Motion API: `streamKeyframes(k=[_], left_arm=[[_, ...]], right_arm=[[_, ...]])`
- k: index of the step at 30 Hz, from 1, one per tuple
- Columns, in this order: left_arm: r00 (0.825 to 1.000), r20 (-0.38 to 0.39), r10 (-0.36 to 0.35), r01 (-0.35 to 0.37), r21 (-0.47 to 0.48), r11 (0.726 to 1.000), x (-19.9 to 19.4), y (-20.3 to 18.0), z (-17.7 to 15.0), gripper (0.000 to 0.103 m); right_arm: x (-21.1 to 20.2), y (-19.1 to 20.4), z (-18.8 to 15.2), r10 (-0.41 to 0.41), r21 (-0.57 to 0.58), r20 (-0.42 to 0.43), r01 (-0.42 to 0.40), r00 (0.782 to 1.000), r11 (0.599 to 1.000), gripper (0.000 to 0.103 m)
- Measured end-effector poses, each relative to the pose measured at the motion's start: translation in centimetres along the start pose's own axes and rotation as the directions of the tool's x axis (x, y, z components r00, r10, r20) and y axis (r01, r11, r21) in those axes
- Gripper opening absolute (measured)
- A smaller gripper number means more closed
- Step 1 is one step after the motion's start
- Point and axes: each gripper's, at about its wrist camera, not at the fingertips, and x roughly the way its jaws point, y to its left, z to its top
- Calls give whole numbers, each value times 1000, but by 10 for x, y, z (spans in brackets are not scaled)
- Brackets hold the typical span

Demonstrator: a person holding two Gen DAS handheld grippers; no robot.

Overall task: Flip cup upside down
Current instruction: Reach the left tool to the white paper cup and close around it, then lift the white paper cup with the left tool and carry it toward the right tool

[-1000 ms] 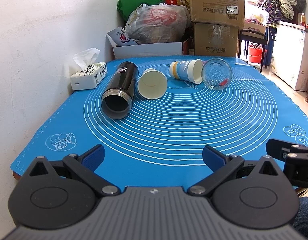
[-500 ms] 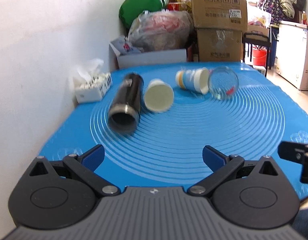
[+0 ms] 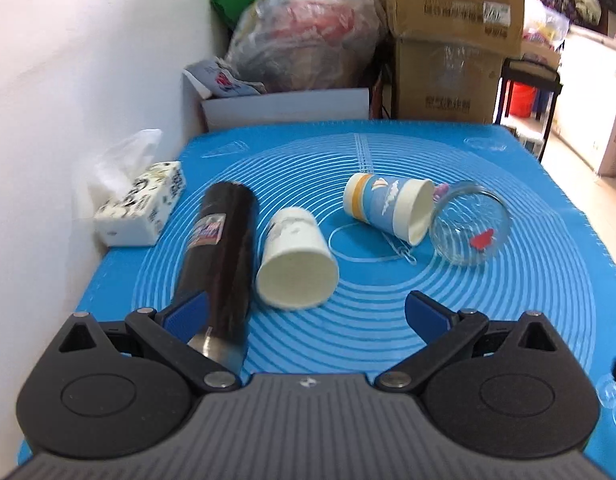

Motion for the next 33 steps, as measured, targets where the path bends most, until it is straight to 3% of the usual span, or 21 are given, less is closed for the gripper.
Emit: streamKeyframes(k=[5, 11, 13, 14, 15, 20, 27, 33], left_arm=[[996, -85, 28, -24, 50, 998, 52, -10, 29, 103], [983, -162, 87, -75, 75, 994, 106, -13, 42, 102], [980, -180, 89, -75, 81, 994, 117, -15, 42, 99], [977, -192, 90, -75, 85, 994, 122, -16, 42, 89], [973, -214, 91, -74, 86, 994, 127, -17, 42, 87], [968, -220, 123, -106, 87, 991, 135, -16, 41, 83], [952, -249, 175, -156, 95, 983, 136, -10, 42, 61], [957, -239, 162, -148, 77, 986, 125, -8, 40, 56]], right_arm=[[19, -8, 5, -10, -25, -13, 10, 1000, 1000, 103], [40, -16, 2, 21, -2, -46, -21, 999, 1000, 103], [46, -19, 1, 26, 9, -50, -25, 998, 1000, 103], [48, -21, 0, 29, 14, -52, -29, 998, 999, 103], [50, -22, -1, 31, 16, -54, -31, 998, 999, 103], [54, -24, -4, 39, 28, -58, -37, 998, 999, 103], [54, -25, -5, 44, 40, -65, -41, 997, 998, 103], [51, -24, -4, 40, 41, -58, -38, 998, 998, 103]])
